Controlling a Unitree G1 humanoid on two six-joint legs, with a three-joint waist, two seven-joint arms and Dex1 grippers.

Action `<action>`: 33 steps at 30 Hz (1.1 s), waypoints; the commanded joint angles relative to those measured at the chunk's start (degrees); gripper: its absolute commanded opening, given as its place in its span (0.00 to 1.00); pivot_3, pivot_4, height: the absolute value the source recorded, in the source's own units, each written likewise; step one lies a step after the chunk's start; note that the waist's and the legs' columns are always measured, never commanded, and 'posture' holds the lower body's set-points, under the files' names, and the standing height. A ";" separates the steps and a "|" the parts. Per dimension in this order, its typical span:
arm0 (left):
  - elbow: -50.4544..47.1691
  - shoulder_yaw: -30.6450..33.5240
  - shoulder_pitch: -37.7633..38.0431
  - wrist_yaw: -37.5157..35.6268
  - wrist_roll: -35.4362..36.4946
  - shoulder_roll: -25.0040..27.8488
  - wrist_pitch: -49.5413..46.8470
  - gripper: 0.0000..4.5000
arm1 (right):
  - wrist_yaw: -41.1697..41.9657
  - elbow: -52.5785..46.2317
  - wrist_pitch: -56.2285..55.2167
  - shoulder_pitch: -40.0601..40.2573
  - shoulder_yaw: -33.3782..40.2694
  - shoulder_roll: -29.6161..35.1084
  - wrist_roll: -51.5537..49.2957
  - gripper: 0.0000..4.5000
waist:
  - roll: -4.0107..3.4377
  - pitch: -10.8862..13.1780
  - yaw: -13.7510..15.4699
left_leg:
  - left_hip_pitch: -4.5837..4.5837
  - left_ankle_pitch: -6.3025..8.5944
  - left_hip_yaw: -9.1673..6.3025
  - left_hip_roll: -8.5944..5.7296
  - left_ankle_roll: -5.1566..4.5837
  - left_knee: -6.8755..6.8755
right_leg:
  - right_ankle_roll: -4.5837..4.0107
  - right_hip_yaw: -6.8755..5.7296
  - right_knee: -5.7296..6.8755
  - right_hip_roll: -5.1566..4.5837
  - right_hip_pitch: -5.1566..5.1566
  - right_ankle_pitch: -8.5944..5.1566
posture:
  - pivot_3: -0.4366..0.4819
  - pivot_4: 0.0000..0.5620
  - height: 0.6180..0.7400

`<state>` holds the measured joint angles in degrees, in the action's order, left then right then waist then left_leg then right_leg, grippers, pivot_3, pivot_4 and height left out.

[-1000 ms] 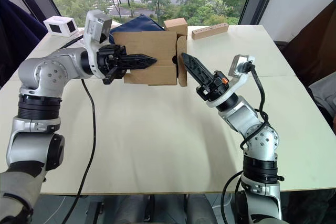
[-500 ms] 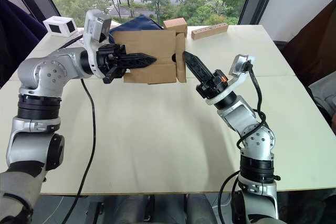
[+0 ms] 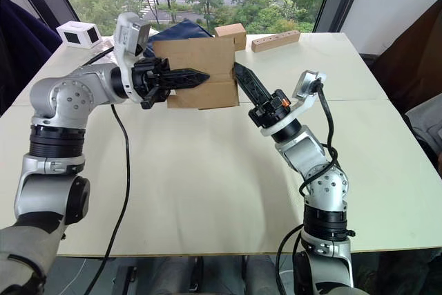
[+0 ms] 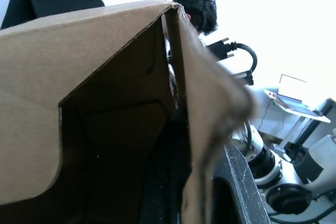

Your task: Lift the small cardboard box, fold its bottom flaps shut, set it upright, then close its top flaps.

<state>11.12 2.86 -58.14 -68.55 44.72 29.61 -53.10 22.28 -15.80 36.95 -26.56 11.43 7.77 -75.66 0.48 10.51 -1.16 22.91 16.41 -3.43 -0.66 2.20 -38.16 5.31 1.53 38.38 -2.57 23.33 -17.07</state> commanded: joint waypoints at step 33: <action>-2.04 2.83 -0.20 0.53 2.27 0.09 0.18 0.00 | -3.17 -7.37 -0.09 3.07 5.47 7.76 -10.95 0.00 | 0.00 0.00 0.07 | 0.00 0.00 0.00 -0.01 0.00 0.00 | 0.00 0.00 0.00 -0.01 0.00 0.00 | 0.48 0.27 1.00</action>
<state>11.00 3.82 -58.03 -67.93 45.72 29.09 -53.13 19.34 -20.92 37.24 -23.05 15.65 14.92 -84.77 0.48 10.51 -1.09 22.91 16.41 -3.43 -0.66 2.20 -38.16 5.32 1.53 38.38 -2.58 23.32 -17.07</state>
